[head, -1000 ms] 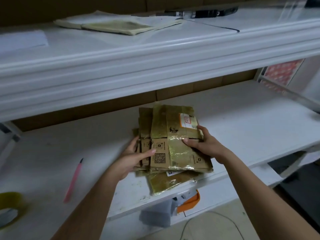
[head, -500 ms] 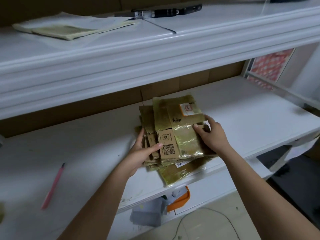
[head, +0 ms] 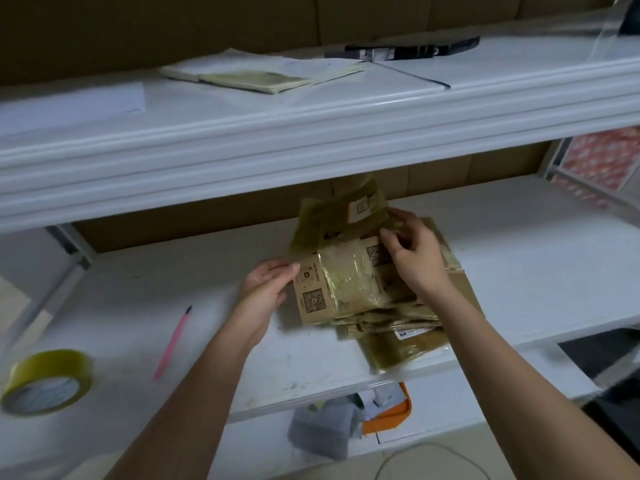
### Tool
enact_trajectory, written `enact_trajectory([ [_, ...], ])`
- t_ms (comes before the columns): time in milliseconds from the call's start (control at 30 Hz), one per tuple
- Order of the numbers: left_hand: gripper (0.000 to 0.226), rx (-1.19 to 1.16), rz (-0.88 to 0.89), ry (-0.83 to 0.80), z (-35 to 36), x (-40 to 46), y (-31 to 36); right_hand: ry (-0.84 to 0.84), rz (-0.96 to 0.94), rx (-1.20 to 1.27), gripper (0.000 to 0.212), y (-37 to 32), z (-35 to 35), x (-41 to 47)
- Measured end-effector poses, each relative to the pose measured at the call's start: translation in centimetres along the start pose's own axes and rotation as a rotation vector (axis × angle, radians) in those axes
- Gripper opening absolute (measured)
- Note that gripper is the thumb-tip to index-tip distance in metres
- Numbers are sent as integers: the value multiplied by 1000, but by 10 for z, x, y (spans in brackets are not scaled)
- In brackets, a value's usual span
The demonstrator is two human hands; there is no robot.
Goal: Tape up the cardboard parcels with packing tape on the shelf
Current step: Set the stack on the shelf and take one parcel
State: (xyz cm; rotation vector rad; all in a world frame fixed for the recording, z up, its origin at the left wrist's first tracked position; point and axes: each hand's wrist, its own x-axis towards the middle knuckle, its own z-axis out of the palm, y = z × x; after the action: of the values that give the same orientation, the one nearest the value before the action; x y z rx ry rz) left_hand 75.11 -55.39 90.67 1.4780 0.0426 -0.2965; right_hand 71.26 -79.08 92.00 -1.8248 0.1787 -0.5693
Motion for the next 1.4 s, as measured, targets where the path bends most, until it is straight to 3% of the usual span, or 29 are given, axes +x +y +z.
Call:
enact_trajectory([
  [100,19,-15,14,98,-33,-3,3,-122,-26,-10,40,-8,28,-4],
  [200,20,7,-43,188,-70,-3,-3,-273,-12,-103,44,-10,53,-12],
  [300,32,184,-159,230,-103,0,-19,-402,43,-255,50,-7,73,-23],
  [433,57,411,-189,273,-129,3,-33,-402,23,-569,60,1,87,-33],
  [533,53,493,-115,195,-140,7,-37,-474,32,-769,60,0,93,-40],
  [600,51,682,-69,124,-144,11,-41,-421,-76,-877,51,0,100,-47],
  [700,64,925,-57,-171,-140,12,-50,-390,-246,-813,36,0,116,-60],
  [800,89,1169,-66,-357,-136,11,-65,-548,-271,-844,41,9,128,-70],
  [900,104,1265,-45,-356,-139,12,-73,-669,-128,-901,53,20,134,-79],
  [1267,107,1408,41,-313,-148,13,-78,-643,74,-1180,62,32,159,-95],
  [1400,104,1374,41,-292,-155,9,-82,-631,139,-1095,60,31,168,-96],
])
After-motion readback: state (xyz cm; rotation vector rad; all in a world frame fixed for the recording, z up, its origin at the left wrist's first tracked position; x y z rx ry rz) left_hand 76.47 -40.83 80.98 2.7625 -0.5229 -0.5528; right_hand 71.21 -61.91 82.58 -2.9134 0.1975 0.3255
